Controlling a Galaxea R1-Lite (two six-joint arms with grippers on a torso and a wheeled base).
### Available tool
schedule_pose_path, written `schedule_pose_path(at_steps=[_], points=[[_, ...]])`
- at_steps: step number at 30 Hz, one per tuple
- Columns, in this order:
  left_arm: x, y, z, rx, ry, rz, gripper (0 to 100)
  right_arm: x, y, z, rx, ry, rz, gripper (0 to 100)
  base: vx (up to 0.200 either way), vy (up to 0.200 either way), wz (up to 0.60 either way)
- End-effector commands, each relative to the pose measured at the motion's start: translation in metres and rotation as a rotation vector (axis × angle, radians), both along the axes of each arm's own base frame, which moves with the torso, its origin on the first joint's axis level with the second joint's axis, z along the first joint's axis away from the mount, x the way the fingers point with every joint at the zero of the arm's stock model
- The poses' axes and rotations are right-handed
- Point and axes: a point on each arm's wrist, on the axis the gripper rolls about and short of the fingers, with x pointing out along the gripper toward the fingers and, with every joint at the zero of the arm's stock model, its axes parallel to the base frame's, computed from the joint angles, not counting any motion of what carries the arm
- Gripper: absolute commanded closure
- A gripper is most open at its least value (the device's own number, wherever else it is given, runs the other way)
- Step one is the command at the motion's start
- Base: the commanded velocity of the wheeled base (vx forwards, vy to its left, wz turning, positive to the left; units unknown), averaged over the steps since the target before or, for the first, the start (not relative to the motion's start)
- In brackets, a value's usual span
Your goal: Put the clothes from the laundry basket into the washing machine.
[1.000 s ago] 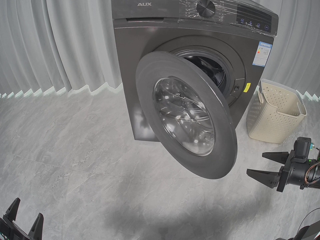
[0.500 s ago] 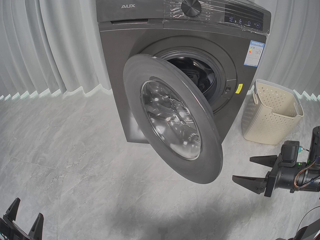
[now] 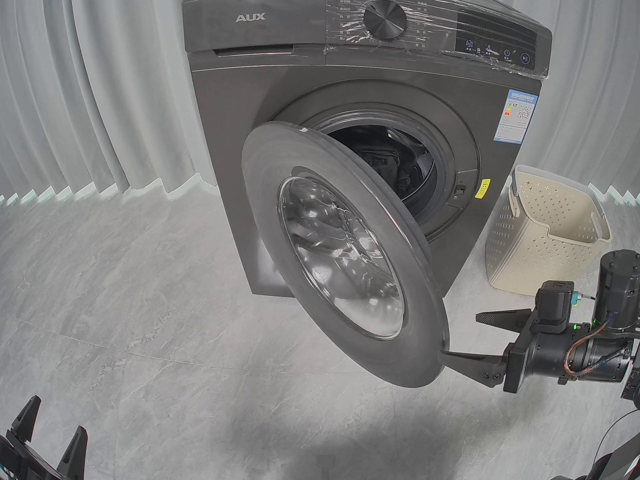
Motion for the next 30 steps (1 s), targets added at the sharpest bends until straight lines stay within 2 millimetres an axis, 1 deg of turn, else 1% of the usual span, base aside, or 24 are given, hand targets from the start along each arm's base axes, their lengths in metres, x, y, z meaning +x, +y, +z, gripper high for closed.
schedule_pose_path(at_steps=[1, 4, 6, 12, 16, 17, 18, 21, 22, 26, 27, 30], points=[[0.0, 0.0, -0.005, 0.0, 0.003, 0.001, 0, 0.007, 0.002, 0.0, -0.003, 0.003, -0.016, 0, 0.0, 0.0, 0.0], [0.0, 0.0, -0.005, 0.0, 0.004, 0.001, 0, 0.017, -0.005, 0.007, -0.014, -0.031, -0.142, 0, 0.0, 0.0, 0.0], [0.0, 0.0, -0.005, -0.002, 0.005, 0.0, 0, 0.024, -0.01, 0.006, -0.029, -0.036, -0.21, 0, 0.0, 0.0, 0.0], [0.0, 0.0, -0.005, -0.005, 0.003, 0.0, 0, 0.035, -0.027, 0.01, -0.013, -0.078, -0.317, 0, 0.0, 0.0, 0.0], [0.0, 0.0, -0.005, -0.006, 0.005, 0.0, 0, 0.05, -0.039, 0.01, -0.006, -0.109, -0.405, 0, 0.0, 0.0, 0.0], [0.0, 0.0, -0.005, -0.006, 0.004, 0.0, 0, 0.051, -0.039, 0.01, -0.006, -0.111, -0.408, 0, 0.0, 0.0, 0.0], [0.0, 0.0, -0.005, -0.002, 0.005, 0.002, 0, 0.06, -0.045, 0.012, -0.001, -0.13, -0.454, 0, 0.0, 0.0, 0.0], [0.0, 0.0, -0.005, 0.003, 0.004, 0.004, 0, 0.068, -0.051, 0.013, 0.008, -0.157, -0.502, 0, 0.0, 0.0, 0.0], [0.0, 0.0, -0.005, 0.004, 0.004, 0.004, 0, 0.069, -0.053, 0.014, 0.01, -0.171, -0.51, 0, 0.0, 0.0, 0.0], [0.0, 0.0, -0.005, 0.006, 0.004, 0.002, 0, 0.063, -0.052, 0.011, 0.001, -0.168, -0.5, 0, 0.0, -0.2, 0.0], [0.0, 0.0, -0.005, 0.006, 0.004, 0.004, 0, 0.06, -0.052, 0.01, -0.004, -0.165, -0.493, 0, 0.0, -0.2, 0.0], [0.0, 0.0, -0.005, 0.004, 0.004, 0.002, 0, 0.04, -0.043, 0.006, -0.014, -0.162, -0.427, 0, 0.0, -0.2, 0.0]])
